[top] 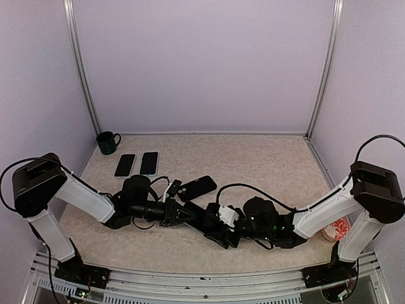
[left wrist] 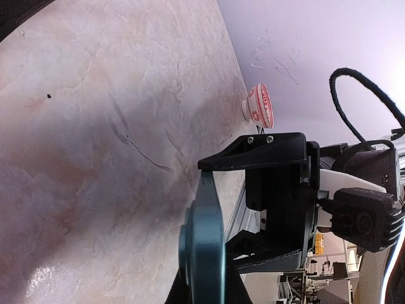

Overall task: Put the phone into the phone case
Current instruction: Pass from the right arm to the left

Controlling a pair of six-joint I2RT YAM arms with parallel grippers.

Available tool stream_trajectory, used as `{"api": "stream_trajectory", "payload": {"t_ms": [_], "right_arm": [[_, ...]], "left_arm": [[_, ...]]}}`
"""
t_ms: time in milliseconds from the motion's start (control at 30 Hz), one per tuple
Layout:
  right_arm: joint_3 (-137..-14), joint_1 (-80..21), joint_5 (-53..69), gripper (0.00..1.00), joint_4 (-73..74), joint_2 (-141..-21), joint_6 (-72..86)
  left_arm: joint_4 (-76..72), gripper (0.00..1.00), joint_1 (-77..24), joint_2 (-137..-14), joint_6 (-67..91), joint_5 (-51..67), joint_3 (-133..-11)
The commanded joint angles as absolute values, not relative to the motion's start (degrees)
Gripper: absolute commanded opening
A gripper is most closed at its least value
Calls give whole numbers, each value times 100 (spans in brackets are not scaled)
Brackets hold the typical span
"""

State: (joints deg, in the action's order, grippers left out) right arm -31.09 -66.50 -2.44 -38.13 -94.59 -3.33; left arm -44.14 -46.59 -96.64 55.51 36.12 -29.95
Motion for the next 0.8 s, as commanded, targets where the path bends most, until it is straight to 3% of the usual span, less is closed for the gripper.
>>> {"api": "stream_trajectory", "payload": {"t_ms": [0,167,500,767], "right_arm": [[-3134,-6697,-531,69,-4044,-9229,-378],[-3015,-6697,-770,98,-3995,-8894,-331],[-2996,-6257,-371,99,-3202,-7598,942],[-2797,-5713,1032,100,-3478,-6751,2080]], "left_arm": [[-4578,0,-4674,-9640,5573,3735,-2940],[-4590,0,-4674,-9445,5543,3714,-2889],[-4284,0,-4692,-8305,5041,3204,-2756],[-4171,0,-4703,-7080,4746,2361,-2632]]}}
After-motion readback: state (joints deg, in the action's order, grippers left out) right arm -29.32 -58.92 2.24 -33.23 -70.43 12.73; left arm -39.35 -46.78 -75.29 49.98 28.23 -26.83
